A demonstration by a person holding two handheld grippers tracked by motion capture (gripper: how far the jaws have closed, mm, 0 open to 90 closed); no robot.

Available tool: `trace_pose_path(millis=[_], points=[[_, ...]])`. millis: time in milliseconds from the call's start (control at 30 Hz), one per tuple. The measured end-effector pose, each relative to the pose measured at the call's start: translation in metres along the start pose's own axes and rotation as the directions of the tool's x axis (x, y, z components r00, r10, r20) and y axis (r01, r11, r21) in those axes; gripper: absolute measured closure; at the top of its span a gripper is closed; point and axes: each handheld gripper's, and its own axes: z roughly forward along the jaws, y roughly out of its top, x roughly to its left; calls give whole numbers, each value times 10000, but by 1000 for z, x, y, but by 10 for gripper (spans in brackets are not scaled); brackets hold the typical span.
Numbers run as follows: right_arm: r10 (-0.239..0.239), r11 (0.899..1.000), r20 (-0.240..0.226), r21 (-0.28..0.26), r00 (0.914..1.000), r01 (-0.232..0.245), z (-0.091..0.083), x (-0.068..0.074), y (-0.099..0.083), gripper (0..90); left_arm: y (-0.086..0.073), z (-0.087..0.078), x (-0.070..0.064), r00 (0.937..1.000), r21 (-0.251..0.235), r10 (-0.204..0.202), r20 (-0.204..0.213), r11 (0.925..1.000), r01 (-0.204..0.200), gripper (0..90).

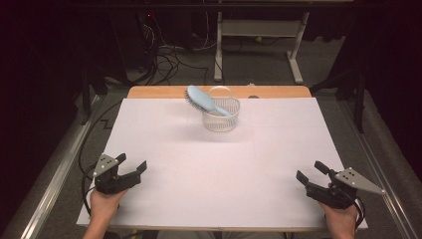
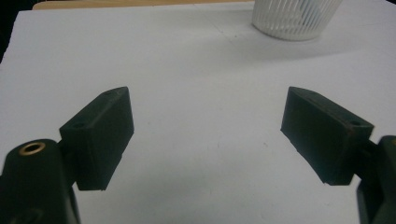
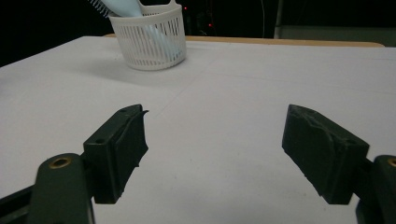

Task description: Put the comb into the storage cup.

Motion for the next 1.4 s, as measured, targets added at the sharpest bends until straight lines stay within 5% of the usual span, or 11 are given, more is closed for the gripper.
trace_pose_path(millis=[1400], points=[[-85,9997,-73,217,9999,87,-1,2,-3,222,-14,-3,-4,10000,22,-69,-31,10000,69,164]])
